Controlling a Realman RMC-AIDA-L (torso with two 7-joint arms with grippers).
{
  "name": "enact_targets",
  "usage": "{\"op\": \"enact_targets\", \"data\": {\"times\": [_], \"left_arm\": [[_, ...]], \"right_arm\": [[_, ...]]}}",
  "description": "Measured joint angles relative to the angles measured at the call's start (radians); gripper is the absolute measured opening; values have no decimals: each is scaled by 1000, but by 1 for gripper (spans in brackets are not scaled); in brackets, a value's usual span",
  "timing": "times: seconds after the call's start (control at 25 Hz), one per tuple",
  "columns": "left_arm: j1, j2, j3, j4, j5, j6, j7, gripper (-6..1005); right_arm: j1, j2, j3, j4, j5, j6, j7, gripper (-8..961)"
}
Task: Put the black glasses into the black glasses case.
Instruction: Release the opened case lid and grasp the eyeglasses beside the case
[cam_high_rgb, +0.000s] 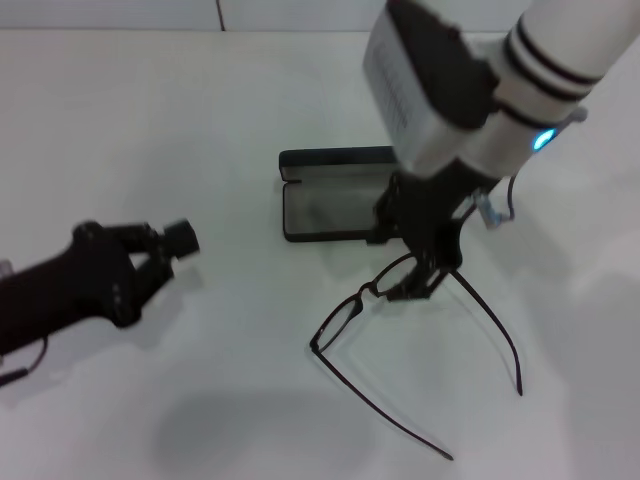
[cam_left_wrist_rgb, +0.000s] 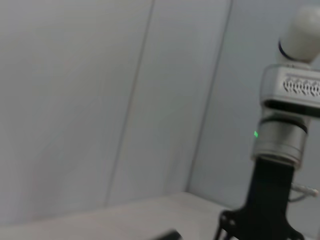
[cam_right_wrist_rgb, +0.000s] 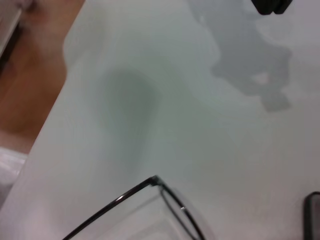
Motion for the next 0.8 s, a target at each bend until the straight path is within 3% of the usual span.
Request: {"op": "enact_targets", "data": {"times": [0.24,0.8], "left_arm": [[9,-20,3,-5,82,11,6,69],[-2,-25,-2,-44,85,0,35,73]], "right_arm": [[-11,1,-186,-42,48,76,25,676],[3,1,-304,-58,94,127,24,651]]}}
